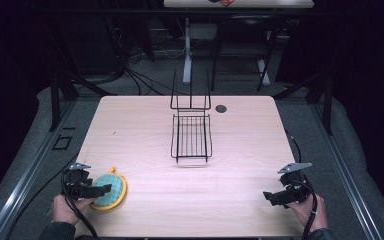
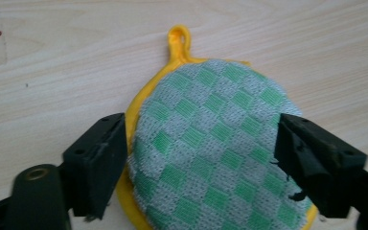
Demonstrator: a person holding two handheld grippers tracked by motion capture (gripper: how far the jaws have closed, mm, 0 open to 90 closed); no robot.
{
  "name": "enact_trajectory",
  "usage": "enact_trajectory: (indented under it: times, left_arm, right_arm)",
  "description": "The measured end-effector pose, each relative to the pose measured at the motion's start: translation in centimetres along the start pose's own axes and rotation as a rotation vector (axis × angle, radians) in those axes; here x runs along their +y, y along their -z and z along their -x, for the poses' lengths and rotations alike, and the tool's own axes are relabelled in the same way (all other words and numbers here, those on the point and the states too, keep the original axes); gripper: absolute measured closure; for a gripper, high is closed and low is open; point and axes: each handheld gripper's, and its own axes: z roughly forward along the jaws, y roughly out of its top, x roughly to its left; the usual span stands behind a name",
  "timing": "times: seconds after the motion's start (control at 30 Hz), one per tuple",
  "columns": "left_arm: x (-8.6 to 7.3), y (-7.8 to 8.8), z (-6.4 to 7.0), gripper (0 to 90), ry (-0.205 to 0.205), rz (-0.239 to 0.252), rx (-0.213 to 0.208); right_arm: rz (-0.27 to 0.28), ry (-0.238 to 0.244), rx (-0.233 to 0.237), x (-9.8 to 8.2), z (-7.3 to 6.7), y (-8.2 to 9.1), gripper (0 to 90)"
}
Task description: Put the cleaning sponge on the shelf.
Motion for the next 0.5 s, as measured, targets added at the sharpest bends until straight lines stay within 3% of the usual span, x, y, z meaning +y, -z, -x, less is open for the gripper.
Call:
enact_trajectory:
  times: [0.23,0.5]
  left_arm:
    - [-0.26,-0.21,-0.40,44.6,0.032,-0.009,0.023]
    - [-0.52,-0.42,-0.53,58.9,0.071,0.000,0.035]
  right_arm:
    - [0.001,0.005,-0.003,-0.01,-0.20,0.03,2.8]
    - [0.004,0.022,-0.007,0.05,-0.36,0.16,3.0]
